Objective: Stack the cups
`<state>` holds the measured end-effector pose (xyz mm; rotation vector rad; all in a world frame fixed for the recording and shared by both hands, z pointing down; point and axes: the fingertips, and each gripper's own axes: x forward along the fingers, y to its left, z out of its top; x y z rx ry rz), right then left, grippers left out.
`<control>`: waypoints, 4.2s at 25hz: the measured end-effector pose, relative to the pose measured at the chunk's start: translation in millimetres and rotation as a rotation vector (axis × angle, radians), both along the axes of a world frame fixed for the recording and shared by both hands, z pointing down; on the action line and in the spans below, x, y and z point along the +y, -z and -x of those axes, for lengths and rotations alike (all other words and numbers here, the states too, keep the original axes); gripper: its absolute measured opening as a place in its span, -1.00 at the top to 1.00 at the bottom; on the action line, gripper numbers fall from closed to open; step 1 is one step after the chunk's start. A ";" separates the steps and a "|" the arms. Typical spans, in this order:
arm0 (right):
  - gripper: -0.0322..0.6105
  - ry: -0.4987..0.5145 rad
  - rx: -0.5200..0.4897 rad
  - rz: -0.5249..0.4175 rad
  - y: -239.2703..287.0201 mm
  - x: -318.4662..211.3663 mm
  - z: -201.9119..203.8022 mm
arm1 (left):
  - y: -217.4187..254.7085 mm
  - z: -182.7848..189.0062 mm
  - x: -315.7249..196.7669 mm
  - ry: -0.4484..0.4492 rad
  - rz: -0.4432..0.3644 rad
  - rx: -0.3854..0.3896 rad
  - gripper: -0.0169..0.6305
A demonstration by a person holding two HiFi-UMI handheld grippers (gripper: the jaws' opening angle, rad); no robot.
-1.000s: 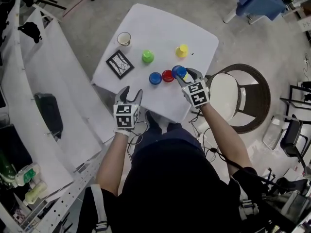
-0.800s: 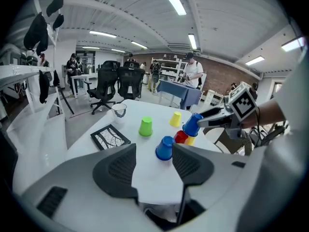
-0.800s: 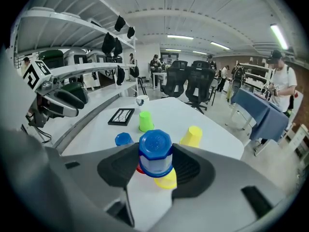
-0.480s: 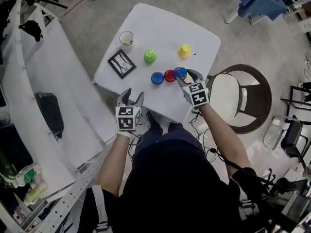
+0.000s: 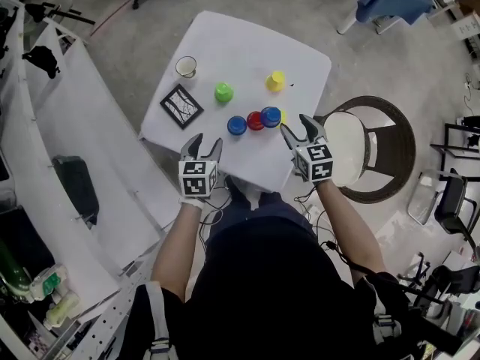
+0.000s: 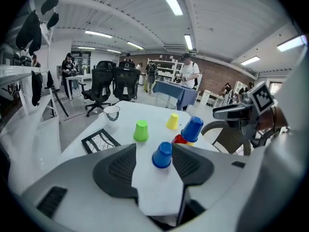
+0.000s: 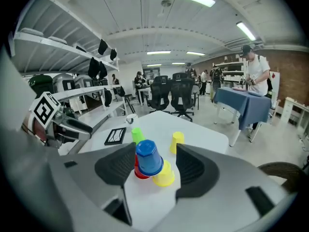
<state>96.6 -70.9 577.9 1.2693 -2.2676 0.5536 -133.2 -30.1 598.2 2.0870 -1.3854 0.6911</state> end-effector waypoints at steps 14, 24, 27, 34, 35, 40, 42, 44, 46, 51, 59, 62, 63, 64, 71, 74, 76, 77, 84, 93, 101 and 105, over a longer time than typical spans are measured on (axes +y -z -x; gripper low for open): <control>0.17 -0.243 -0.102 -0.061 55.4 13.0 -50.5 | -33.0 0.8 -104.3 -0.108 -0.083 -0.119 0.23; 0.18 -0.302 -0.076 -0.031 50.9 18.3 -63.2 | -79.6 -14.1 -155.1 -0.152 0.029 -0.101 0.21; 0.18 -0.317 -0.076 -0.023 48.8 18.5 -65.6 | -87.2 -22.3 -163.1 -0.176 0.042 -0.110 0.16; 0.19 -0.354 -0.063 -0.013 47.9 24.1 -76.8 | -99.7 -34.1 -173.9 -0.222 0.044 -0.163 0.16; 0.19 -0.358 -0.064 -0.012 47.8 25.6 -77.7 | -101.8 -33.8 -173.9 -0.222 0.052 -0.174 0.16; 0.21 -0.367 -0.069 -0.016 49.0 31.0 -78.2 | -103.4 -29.6 -169.7 -0.231 0.073 -0.216 0.29; 0.22 -0.366 -0.071 -0.022 50.8 31.6 -77.1 | -99.6 -26.7 -165.7 -0.234 0.066 -0.215 0.29; 0.23 -0.362 -0.071 -0.027 53.0 32.3 -75.3 | -93.1 -22.0 -160.2 -0.227 0.062 -0.205 0.29; 0.23 -0.357 -0.070 -0.031 54.5 33.6 -73.4 | -83.4 -17.4 -153.3 -0.213 0.064 -0.186 0.29; 0.25 -0.340 -0.090 -0.037 58.3 34.2 -65.5 | -44.7 -23.3 -132.2 -0.232 0.038 -0.129 0.29; 0.26 -0.298 -0.117 -0.056 67.0 33.4 -45.6 | 3.6 -62.3 -98.2 -0.387 -0.062 -0.135 0.29; 0.26 -0.297 -0.118 -0.061 70.0 36.3 -43.1 | 9.2 -78.1 -86.1 -0.419 -0.044 -0.114 0.29; 0.26 -0.299 -0.118 -0.062 70.8 37.4 -43.5 | 10.3 -82.8 -82.9 -0.429 -0.040 -0.108 0.29; 0.26 -0.302 -0.117 -0.062 71.3 38.3 -44.5 | 10.2 -87.3 -79.9 -0.439 -0.035 -0.103 0.29; 0.26 -0.338 -0.116 -0.059 70.9 44.5 -54.9 | -9.3 -108.8 -59.8 -0.511 0.021 -0.143 0.29; 0.27 -0.354 -0.115 -0.056 73.9 44.5 -56.9 | -16.8 -114.6 -54.5 -0.528 0.044 -0.154 0.29; 0.27 -0.358 -0.116 -0.055 74.2 45.7 -58.1 | -18.6 -117.6 -52.9 -0.537 0.046 -0.157 0.29; 0.27 -0.359 -0.116 -0.056 74.1 46.0 -58.8 | -19.1 -118.9 -52.7 -0.540 0.046 -0.159 0.29; 0.27 -0.358 -0.121 -0.050 69.0 49.1 -61.9 | -27.7 -122.5 -51.3 -0.571 0.048 -0.201 0.29; 0.27 -0.349 -0.120 -0.052 64.3 45.2 -66.5 | -0.9 -116.0 -50.8 -0.505 -0.024 -0.093 0.17; 0.28 -0.349 -0.131 -0.080 72.6 19.4 -79.1 | 40.5 -70.6 -47.8 -0.285 -0.072 0.063 0.17; 0.30 -0.315 -0.078 -0.086 70.3 0.8 -85.6 | 57.8 -45.1 -45.8 -0.185 -0.088 0.109 0.19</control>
